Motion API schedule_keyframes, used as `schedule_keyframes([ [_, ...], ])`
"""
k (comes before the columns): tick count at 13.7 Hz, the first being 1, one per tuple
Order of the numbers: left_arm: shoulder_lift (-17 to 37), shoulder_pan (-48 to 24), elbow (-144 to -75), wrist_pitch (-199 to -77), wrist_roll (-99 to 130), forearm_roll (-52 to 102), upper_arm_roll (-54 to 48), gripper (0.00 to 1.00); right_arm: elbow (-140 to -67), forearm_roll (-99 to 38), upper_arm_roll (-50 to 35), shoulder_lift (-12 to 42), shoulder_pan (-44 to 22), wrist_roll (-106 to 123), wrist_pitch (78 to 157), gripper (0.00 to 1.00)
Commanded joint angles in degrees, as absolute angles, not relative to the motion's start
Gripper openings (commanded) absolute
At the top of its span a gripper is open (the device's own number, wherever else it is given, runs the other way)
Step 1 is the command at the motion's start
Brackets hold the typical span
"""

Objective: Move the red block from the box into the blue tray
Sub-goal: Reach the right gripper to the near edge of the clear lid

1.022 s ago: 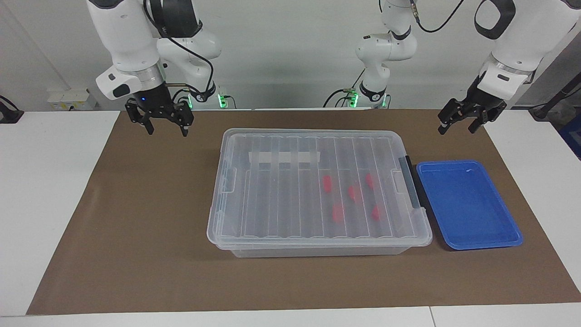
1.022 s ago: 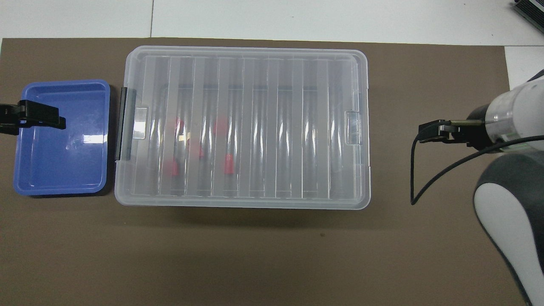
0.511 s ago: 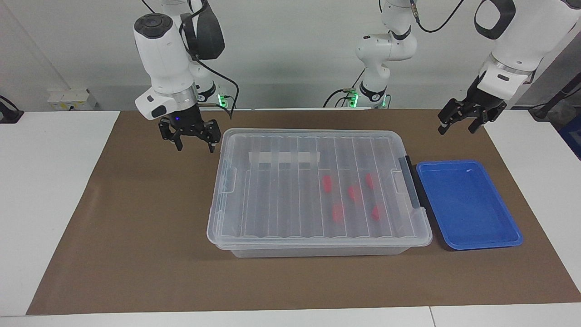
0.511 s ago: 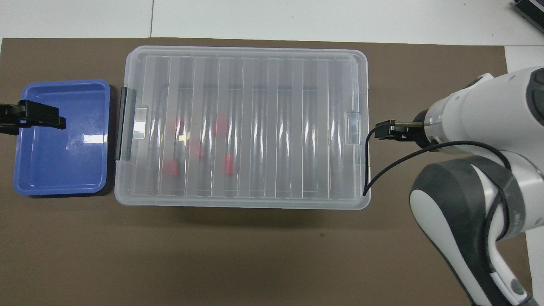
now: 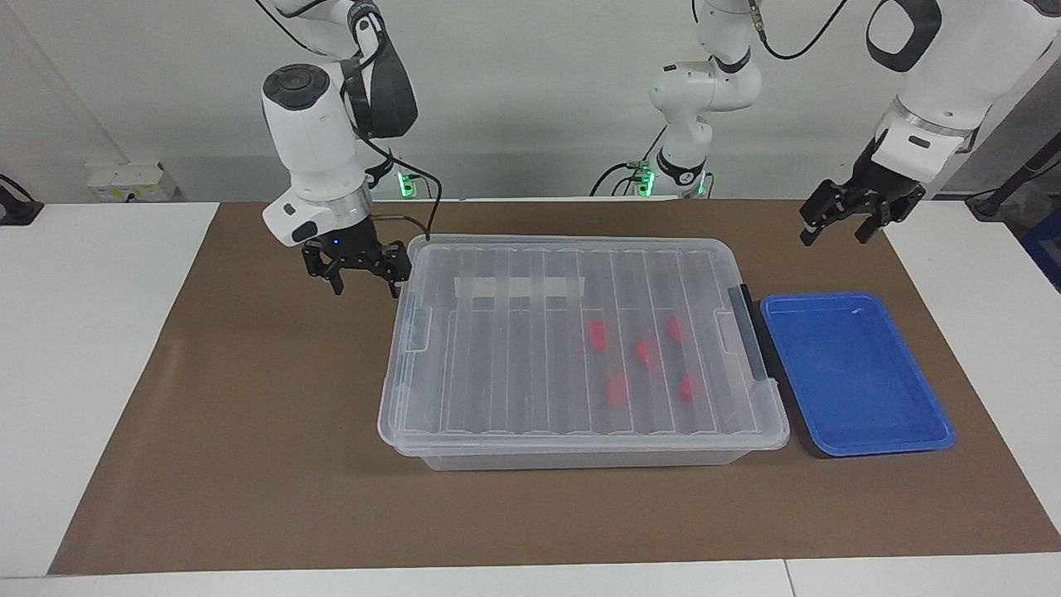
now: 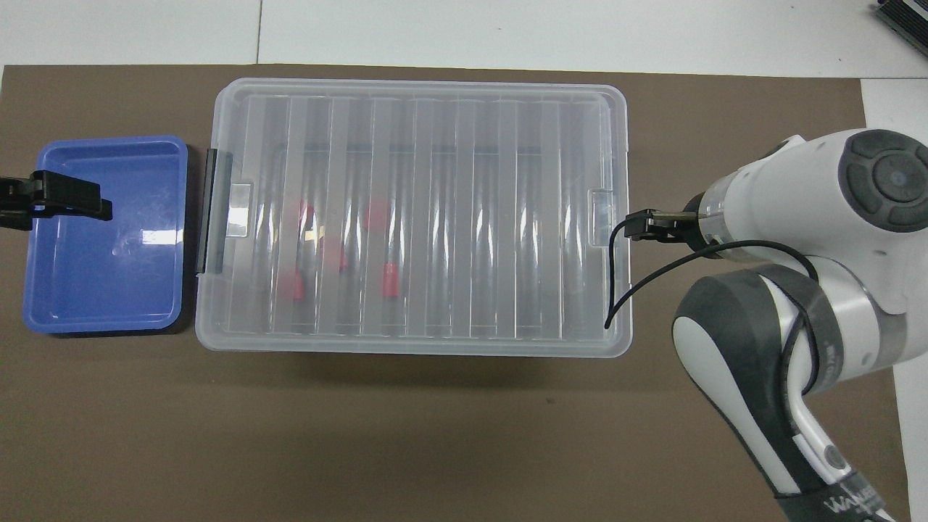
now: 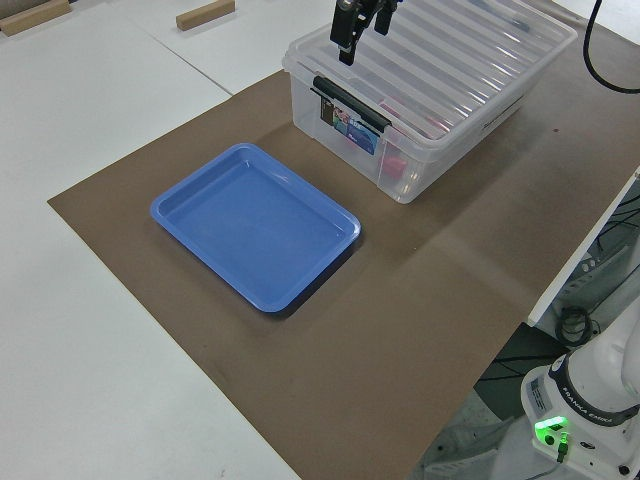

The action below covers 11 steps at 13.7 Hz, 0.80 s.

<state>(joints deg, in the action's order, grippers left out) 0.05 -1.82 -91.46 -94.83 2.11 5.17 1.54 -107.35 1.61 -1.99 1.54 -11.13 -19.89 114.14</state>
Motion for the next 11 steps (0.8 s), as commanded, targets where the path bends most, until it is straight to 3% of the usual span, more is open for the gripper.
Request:
schedule_keyframes([
  [1, -1.32, -1.67, -92.72, -94.66, 2.46, 3.96, 1.41, 1.0, -108.98, 0.88, -2.02, 1.49, -11.95, -20.21, 116.45, 0.96],
  [11, -1.32, -1.67, -92.72, -94.66, 2.46, 3.96, 1.41, 1.0, -111.44, 0.79, -2.11, 2.2, -13.97, -19.25, 116.98, 0.96],
])
